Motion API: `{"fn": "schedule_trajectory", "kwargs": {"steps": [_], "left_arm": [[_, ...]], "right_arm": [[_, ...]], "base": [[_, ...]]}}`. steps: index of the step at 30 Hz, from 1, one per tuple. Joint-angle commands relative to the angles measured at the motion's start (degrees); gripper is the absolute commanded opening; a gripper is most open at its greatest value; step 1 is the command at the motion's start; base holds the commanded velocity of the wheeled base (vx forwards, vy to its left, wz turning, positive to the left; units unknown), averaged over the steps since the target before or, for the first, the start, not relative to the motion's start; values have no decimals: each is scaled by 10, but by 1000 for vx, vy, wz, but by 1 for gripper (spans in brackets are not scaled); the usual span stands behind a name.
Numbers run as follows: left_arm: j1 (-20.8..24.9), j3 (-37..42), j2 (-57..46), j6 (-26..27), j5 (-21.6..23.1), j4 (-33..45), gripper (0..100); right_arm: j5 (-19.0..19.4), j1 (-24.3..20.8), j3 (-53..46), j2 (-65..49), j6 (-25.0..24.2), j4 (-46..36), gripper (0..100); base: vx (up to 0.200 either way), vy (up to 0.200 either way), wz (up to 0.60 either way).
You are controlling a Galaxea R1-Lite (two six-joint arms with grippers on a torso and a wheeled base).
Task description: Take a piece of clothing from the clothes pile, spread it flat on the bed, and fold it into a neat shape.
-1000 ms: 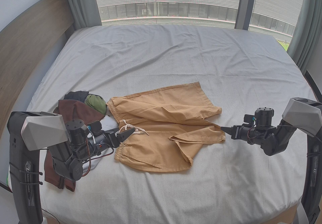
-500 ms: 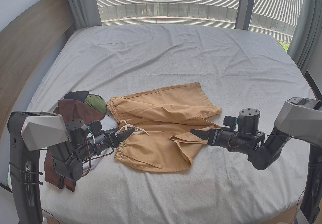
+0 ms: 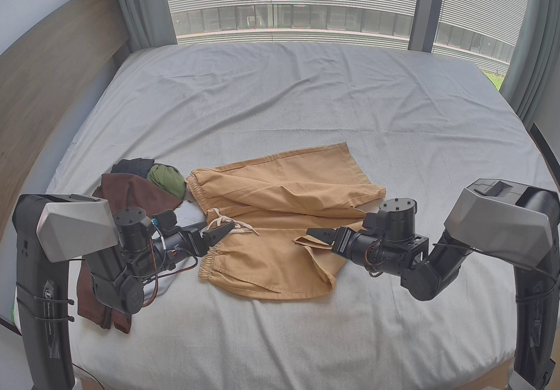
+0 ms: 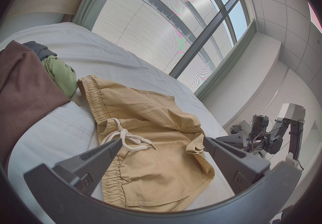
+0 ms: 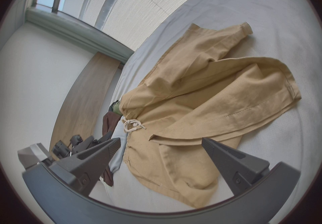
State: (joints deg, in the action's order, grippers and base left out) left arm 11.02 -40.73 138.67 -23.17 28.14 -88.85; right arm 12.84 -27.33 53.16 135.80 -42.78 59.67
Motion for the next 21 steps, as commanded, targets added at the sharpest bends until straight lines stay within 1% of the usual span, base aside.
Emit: {"fn": "schedule_trajectory", "kwargs": {"steps": [1, 6, 8, 10, 21], "left_arm": [[0, 0, 0, 0, 0, 0, 100], [0, 0, -1, 0, 0, 0, 100], [0, 0, 0, 0, 0, 0, 100], [0, 0, 0, 0, 0, 0, 100], [0, 0, 0, 0, 0, 0, 100]], "right_arm": [[-15, -5, 34, 34, -26, -11, 100], [-18, -5, 50, 54, -42, -14, 100], [-21, -5, 58, 56, -63, -15, 100], [-22, -7, 58, 56, -71, -17, 100], [-24, -15, 49, 51, -90, -25, 100]], "base": [[0, 0, 0], [0, 0, 0], [0, 0, 0], [0, 0, 0], [0, 0, 0]]}}
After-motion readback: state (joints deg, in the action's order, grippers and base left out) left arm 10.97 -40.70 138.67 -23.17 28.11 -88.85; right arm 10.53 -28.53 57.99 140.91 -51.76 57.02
